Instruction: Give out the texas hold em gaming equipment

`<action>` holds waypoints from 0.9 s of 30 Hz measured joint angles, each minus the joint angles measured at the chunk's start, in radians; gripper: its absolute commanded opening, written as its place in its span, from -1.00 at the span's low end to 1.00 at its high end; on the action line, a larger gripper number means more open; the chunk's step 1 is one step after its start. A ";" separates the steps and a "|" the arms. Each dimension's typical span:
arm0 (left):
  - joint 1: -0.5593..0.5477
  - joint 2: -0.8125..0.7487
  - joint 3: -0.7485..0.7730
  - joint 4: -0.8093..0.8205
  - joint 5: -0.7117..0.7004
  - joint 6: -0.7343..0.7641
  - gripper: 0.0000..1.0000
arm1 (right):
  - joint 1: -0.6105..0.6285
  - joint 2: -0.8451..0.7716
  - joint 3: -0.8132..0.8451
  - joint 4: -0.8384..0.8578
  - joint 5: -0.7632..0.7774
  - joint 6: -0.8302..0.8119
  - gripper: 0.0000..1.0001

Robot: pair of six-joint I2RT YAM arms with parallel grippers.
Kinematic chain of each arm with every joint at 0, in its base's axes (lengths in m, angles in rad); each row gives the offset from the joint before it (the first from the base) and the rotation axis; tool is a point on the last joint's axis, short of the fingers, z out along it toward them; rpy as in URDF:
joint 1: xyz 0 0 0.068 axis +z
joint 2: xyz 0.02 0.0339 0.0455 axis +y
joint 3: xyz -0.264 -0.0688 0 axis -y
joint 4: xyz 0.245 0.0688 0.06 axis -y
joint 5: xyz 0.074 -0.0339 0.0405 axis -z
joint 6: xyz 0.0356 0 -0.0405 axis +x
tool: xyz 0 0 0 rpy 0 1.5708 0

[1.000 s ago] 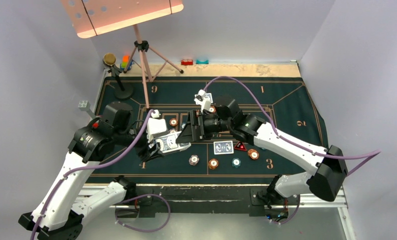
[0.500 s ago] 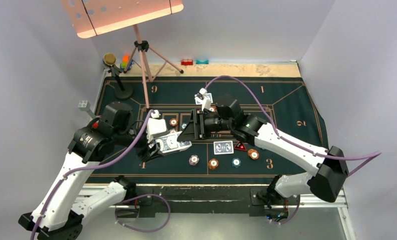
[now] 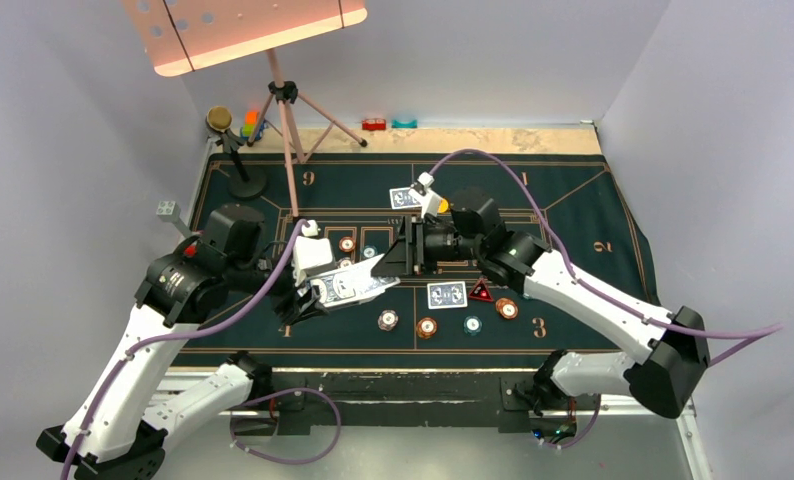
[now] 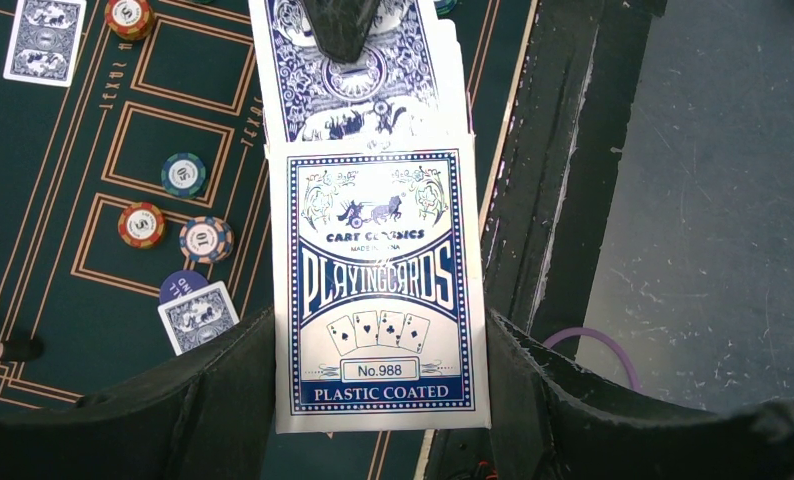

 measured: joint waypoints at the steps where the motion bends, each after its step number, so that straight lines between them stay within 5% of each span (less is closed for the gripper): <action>1: 0.000 0.000 0.000 0.000 0.000 0.000 -1.00 | -0.005 -0.004 0.000 -0.003 0.000 -0.002 -0.26; 9: 0.000 -0.002 0.005 -0.001 0.001 0.000 -1.00 | -0.071 -0.063 0.002 -0.064 0.001 -0.026 -0.65; 27: 0.000 -0.010 0.005 -0.003 0.000 0.000 -1.00 | -0.273 -0.063 0.185 -0.228 -0.022 -0.130 -0.83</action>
